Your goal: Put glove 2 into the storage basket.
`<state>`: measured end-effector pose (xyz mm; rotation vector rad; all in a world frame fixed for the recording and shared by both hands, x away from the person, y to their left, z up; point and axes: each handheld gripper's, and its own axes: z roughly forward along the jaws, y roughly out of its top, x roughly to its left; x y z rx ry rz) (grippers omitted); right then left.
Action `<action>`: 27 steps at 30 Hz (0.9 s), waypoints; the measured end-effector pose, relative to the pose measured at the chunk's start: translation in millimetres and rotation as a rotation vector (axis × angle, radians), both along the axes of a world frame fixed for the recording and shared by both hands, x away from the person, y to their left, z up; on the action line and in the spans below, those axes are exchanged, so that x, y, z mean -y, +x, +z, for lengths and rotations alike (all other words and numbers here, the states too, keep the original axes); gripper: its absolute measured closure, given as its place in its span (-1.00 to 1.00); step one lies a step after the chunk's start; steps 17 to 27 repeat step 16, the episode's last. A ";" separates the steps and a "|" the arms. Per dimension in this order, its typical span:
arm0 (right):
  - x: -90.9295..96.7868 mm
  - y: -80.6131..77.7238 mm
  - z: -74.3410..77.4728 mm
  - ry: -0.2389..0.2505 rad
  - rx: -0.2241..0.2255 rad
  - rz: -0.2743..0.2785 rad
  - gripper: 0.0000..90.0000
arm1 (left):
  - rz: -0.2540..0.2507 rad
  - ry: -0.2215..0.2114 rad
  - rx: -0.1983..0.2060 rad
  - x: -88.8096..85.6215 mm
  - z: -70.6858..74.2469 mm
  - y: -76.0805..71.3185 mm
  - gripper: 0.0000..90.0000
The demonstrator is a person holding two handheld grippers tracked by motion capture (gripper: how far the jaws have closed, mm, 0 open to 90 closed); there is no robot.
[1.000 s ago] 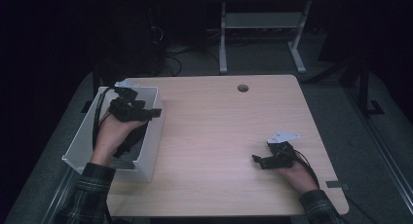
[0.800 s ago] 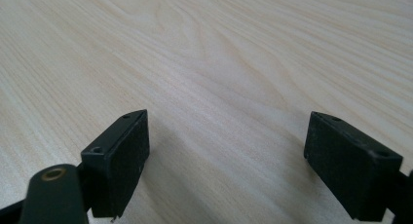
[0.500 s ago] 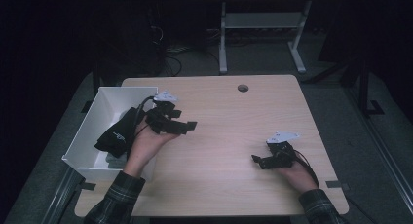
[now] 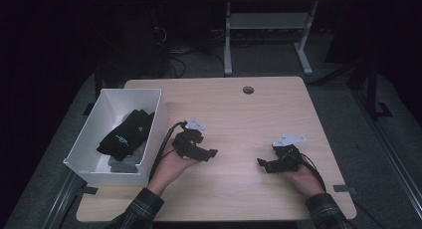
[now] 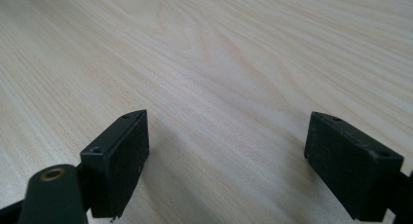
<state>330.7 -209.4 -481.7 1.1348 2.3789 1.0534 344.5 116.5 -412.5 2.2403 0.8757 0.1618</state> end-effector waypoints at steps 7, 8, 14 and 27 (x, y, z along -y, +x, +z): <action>0.0 0.1 0.0 0.000 0.001 0.001 -0.64 | -0.026 0.054 -0.024 4.8 -22.7 -3.3 -0.47; 0.0 0.1 0.0 0.000 0.001 0.001 -0.64 | -0.029 0.061 -0.027 5.2 -25.0 -3.5 -0.47; -0.1 0.2 -0.1 -0.001 0.001 0.001 -0.64 | -0.048 0.090 -0.023 4.1 -29.9 -3.8 -0.48; -0.1 0.1 0.0 -0.002 -0.001 0.001 -0.64 | -0.049 0.106 -0.016 3.9 -32.7 -3.9 -0.49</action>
